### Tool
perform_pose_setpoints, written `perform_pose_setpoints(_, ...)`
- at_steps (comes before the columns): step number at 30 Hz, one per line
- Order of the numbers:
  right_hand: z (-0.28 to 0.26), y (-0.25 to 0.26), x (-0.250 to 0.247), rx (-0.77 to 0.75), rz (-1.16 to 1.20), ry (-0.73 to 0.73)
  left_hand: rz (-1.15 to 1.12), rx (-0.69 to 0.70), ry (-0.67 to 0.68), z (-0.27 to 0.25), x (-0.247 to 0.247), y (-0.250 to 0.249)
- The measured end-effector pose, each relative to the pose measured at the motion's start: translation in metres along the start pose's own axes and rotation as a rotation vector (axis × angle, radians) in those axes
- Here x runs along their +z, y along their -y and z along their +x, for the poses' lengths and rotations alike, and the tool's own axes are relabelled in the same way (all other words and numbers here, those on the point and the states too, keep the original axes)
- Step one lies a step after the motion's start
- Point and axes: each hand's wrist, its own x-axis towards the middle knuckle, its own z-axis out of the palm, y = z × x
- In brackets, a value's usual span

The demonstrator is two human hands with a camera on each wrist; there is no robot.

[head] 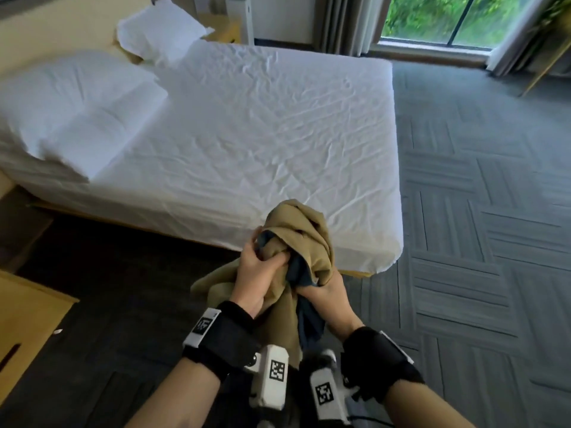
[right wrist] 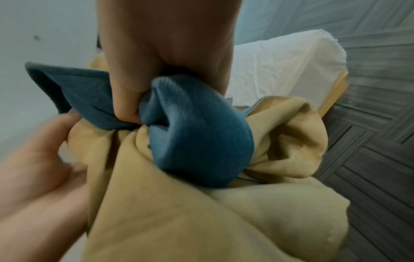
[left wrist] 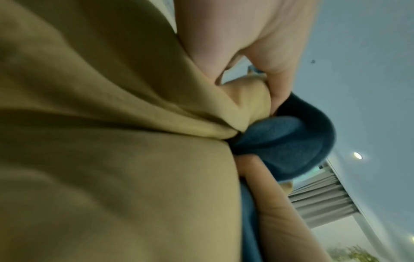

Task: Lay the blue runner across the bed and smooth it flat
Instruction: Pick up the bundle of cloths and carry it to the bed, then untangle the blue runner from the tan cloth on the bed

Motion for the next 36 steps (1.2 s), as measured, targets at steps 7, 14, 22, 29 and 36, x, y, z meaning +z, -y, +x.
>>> perform_pose_setpoints(7, 0.154, 0.023, -0.049, 0.112, 0.15, -0.079, 0.44, -0.01, 0.221, 0.14, 0.024, -0.01)
perform_pose_setpoints(14, 0.296, 0.044, -0.103, 0.207, 0.171, -0.064, 0.253, -0.203, 0.219, 0.257, 0.107, -0.015)
perform_pose_setpoints(22, 0.432, 0.063, -0.146, 0.196, 0.106, -0.121, 0.306, -0.154, 0.122, 0.398, 0.186, -0.019)
perform_pose_setpoints(29, 0.54, 0.033, -0.195, 0.305, -0.029, -0.315, 0.577, -0.265, 0.176, 0.527, 0.174, 0.006)
perform_pose_setpoints(36, 0.561, -0.032, -0.195, 0.569, -0.347, -0.234, 0.873, -0.506, 0.372, 0.592, 0.147, 0.056)
